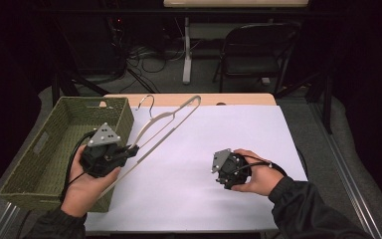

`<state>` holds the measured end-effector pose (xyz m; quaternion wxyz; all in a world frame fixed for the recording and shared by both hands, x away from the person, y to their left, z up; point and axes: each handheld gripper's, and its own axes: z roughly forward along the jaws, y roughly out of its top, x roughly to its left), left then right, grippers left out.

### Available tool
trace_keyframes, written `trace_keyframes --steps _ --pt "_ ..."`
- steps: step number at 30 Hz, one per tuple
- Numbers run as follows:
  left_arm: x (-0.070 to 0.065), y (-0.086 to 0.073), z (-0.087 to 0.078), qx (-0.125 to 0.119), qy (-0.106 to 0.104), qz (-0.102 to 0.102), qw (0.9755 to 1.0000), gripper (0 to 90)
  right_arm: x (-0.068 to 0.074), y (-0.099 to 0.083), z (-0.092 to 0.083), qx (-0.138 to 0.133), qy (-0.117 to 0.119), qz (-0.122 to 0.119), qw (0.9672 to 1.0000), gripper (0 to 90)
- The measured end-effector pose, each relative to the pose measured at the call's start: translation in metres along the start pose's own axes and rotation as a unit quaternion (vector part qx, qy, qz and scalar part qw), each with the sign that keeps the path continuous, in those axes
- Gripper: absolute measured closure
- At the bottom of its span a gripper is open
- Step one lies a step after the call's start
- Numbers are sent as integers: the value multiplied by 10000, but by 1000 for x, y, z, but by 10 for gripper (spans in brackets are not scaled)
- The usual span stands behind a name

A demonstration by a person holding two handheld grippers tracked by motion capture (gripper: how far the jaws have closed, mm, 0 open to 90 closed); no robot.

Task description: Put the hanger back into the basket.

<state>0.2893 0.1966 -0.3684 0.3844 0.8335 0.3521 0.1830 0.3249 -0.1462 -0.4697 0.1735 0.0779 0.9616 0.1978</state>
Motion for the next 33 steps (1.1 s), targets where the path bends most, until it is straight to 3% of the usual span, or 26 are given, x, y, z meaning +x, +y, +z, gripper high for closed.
trace_keyframes --steps 6,13,16,18,25,33 --pt "15 0 -11 -74 -2 -29 10000 871 -2 -2 0 -12 -6 27 10000 456" --pt "45 -7 -29 -153 47 -83 9998 871 -3 -4 1 6 -28 55 10000 456" --pt "62 -14 -35 -178 118 -84 9997 871 -3 -4 2 10 -42 80 10000 456" --pt "75 -20 -38 -190 138 -191 9995 871 -3 -4 2 31 -35 88 10000 456" --pt "116 -44 -50 -19 496 -393 9980 871 -4 -5 4 21 -35 95 9999 456" --pt "152 -70 -64 -13 565 -346 9978 871 -5 -6 6 65 -31 120 9999 456"
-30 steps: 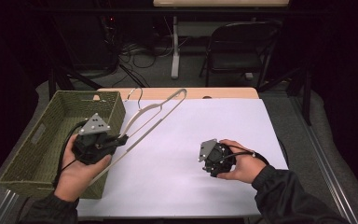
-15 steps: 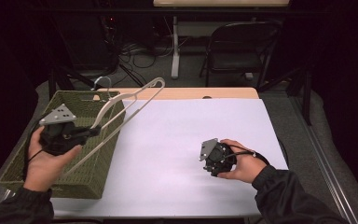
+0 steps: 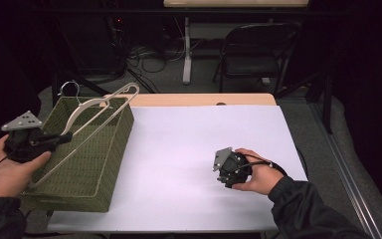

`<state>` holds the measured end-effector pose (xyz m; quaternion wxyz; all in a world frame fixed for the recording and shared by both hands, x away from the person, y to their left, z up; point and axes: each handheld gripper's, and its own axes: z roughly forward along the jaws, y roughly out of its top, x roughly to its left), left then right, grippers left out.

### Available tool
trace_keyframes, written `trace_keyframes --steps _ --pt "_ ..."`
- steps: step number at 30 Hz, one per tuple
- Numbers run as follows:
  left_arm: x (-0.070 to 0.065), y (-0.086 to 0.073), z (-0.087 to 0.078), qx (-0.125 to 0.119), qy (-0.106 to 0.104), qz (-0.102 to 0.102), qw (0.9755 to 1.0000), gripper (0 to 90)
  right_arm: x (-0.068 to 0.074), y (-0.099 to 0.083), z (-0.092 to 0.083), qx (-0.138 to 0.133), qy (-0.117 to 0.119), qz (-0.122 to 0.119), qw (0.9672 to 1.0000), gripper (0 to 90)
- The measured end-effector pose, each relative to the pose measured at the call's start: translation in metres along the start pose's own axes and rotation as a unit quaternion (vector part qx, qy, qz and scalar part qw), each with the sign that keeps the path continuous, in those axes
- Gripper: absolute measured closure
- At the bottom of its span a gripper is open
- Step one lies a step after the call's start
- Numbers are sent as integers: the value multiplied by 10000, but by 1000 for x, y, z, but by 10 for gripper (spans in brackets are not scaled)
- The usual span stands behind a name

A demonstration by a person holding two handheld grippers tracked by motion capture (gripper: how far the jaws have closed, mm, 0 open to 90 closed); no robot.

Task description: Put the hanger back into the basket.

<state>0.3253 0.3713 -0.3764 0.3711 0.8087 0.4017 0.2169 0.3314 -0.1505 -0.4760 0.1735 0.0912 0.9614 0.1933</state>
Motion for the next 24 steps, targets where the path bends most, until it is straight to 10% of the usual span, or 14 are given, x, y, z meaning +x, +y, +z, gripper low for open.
trace_keyframes --steps 24 --pt "50 -42 -3 168 -57 33 9998 871 0 0 5 33 17 42 10000 457"
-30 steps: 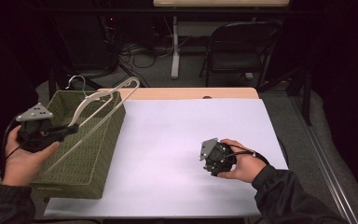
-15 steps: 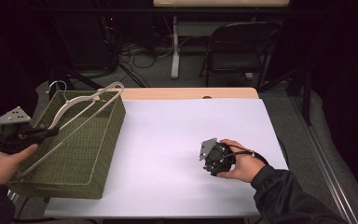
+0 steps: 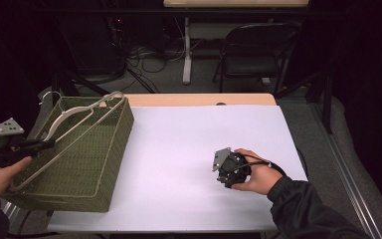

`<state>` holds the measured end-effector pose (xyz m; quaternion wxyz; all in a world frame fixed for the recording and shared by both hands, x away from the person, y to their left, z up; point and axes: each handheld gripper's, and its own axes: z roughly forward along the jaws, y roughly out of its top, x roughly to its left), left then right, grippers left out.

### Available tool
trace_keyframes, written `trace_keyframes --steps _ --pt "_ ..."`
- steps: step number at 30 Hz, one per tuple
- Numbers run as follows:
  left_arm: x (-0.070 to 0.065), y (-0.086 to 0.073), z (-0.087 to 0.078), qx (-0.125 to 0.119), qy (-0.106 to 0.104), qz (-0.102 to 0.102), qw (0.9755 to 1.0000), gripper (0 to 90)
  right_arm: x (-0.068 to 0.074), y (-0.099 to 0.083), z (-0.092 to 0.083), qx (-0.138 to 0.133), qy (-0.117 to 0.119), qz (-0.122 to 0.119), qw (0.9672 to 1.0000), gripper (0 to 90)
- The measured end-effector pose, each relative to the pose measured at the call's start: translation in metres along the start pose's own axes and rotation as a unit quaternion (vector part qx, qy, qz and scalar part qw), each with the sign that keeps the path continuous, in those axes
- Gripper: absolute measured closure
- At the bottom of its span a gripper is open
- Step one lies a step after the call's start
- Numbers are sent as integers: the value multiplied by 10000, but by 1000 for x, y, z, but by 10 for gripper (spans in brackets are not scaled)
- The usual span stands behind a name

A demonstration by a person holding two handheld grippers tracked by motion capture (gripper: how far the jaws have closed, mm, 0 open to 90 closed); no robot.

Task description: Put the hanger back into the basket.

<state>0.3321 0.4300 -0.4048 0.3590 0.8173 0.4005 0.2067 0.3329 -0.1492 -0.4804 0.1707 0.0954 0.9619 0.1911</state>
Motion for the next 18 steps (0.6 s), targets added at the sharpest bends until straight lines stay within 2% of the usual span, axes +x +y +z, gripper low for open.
trace_keyframes --steps 7,11,16,18 --pt "7 -8 9 87 -64 7 9999 871 0 1 2 -9 21 -25 10000 457" --pt "11 -13 10 38 -106 -2 9999 870 0 1 2 -12 31 -45 10000 457" --pt "15 -23 18 315 -91 29 9995 870 -1 1 2 11 21 -73 10000 457" --pt "15 -27 22 328 -129 26 9994 870 0 0 2 8 22 -32 10000 457"
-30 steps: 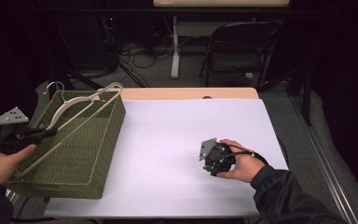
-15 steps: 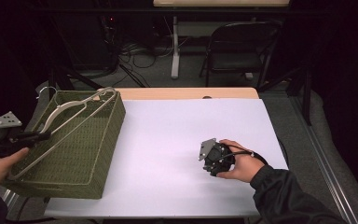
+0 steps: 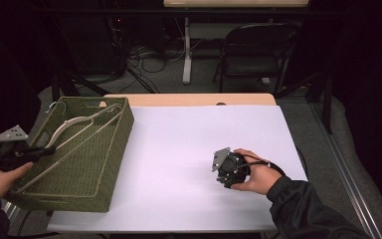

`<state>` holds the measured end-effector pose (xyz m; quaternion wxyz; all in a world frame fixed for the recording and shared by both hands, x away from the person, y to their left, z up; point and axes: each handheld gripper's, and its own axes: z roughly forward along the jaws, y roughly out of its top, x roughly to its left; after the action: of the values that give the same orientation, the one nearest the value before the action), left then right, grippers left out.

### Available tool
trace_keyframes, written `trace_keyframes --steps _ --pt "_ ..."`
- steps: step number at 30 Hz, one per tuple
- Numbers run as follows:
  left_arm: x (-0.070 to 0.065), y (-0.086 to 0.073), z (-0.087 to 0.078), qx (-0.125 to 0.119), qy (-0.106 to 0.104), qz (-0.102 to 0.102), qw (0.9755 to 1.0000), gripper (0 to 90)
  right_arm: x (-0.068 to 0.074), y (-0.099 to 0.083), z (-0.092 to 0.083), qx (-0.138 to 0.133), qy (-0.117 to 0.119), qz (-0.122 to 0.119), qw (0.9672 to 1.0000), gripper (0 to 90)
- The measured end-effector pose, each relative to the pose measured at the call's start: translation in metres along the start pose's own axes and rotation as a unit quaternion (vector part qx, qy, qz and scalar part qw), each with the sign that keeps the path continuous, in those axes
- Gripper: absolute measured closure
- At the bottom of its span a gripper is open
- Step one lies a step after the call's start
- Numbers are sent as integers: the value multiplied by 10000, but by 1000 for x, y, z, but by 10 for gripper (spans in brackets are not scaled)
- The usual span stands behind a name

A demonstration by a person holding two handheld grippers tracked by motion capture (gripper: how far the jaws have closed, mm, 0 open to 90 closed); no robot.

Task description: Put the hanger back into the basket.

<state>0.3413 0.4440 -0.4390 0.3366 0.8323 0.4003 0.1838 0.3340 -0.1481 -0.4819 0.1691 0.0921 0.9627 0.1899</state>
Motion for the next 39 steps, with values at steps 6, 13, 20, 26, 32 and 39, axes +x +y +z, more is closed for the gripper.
trace_keyframes --steps 6,13,20,26,32,39 --pt "1 -7 15 169 -87 -5 9998 870 1 0 1 8 14 31 10000 457" --pt "5 -14 23 290 267 -246 9989 814 0 -1 0 1 13 30 10000 457" --pt "6 -12 10 118 560 -333 9978 646 0 -2 -1 -29 -4 29 10000 457" --pt "12 -13 1 186 1099 -610 9919 596 1 -1 -1 -20 3 73 10000 456" --pt "3 -13 -9 28 975 -590 9935 537 0 -2 -3 -50 -28 90 9999 455" --pt "-23 -10 -15 -215 815 -587 9947 484 -1 -5 -7 -154 -73 197 9997 446"
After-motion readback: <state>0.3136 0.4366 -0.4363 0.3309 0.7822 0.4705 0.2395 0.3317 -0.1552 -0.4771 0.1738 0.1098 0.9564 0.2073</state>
